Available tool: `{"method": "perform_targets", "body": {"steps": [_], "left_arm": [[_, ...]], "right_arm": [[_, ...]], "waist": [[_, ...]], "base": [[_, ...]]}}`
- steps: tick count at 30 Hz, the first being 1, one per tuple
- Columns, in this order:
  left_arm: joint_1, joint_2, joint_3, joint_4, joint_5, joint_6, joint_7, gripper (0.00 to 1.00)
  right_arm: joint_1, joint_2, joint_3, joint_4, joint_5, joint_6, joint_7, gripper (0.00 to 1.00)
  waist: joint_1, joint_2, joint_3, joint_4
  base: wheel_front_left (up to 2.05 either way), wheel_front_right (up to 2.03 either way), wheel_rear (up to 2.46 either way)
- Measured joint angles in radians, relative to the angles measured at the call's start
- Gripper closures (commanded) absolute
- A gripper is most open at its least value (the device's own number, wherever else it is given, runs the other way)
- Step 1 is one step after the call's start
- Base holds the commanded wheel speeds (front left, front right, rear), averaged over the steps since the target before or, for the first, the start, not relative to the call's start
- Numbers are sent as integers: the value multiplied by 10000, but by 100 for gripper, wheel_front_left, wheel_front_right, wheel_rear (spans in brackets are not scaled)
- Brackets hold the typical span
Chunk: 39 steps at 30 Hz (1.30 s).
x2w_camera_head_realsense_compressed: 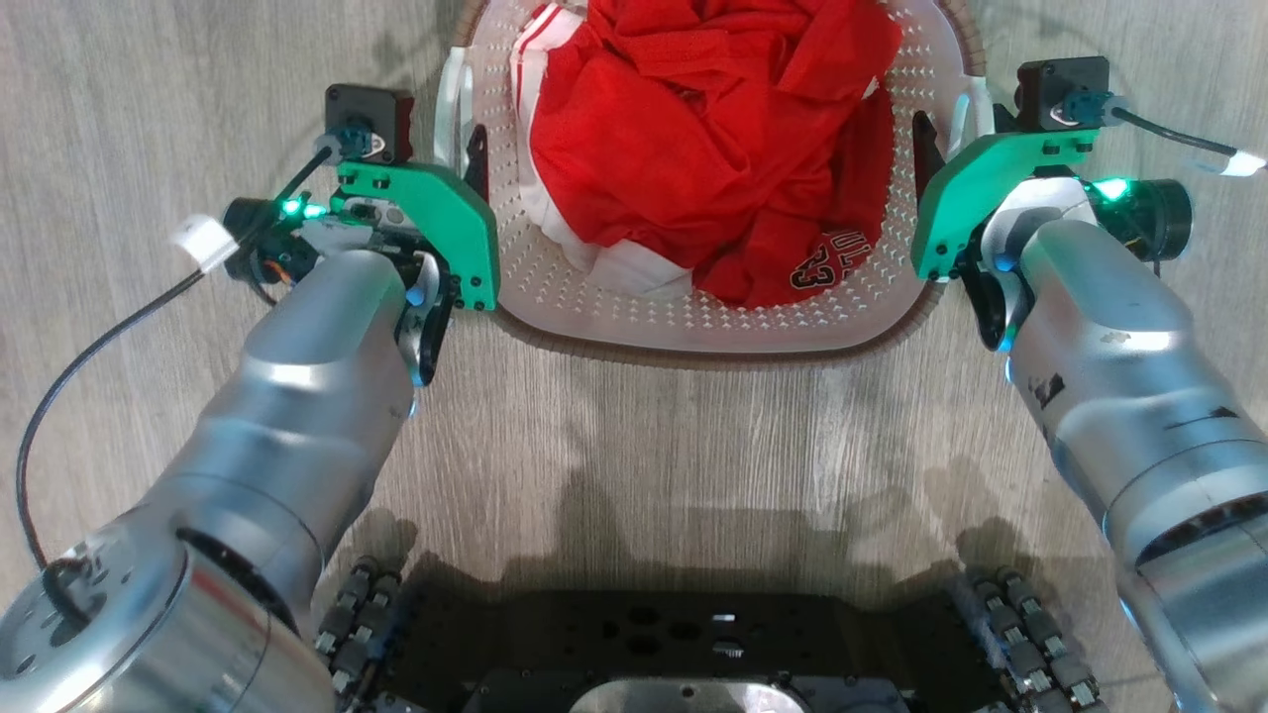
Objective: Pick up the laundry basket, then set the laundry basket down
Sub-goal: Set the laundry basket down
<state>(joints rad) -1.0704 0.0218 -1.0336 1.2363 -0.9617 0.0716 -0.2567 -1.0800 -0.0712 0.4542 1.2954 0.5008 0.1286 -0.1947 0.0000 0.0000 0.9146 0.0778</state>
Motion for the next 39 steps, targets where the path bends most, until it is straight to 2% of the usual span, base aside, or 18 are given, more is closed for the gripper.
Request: {"method": "perform_targets", "body": {"steps": [13,22,26,30,35,39], "left_arm": [[82,6,-94,-94,-301,94,0,0],[502,180,805,-903,389,368,0,0],[1052,535,1820,-1856,1087,568,0,0],[1863,878,2989,-2964,2079,665,0,0],[3167,1012,4316,-4335,3480,800,0,0],[4293,1034,5340,-5499,4562,874,0,0]], "right_arm": [[9,0,-36,21,-186,0,-167,0],[23,0,-35,-38,-186,0,-491,0],[97,0,-142,-447,-314,0,-537,0],[504,10,-803,-1446,-945,0,-541,0],[1647,10,-1871,-3078,-2025,0,-550,0],[2789,15,-2362,-4451,-2441,0,-550,0]], "waist": [[0,0,-727,-24],[0,0,-1630,-102],[0,0,-2220,-187],[0,0,-2845,-320],[0,0,-3701,-452],[-1,1,-4422,-532]], "base": [[0,0,0],[0,0,0],[0,0,0],[0,0,0],[0,0,0],[0,0,0]]}}
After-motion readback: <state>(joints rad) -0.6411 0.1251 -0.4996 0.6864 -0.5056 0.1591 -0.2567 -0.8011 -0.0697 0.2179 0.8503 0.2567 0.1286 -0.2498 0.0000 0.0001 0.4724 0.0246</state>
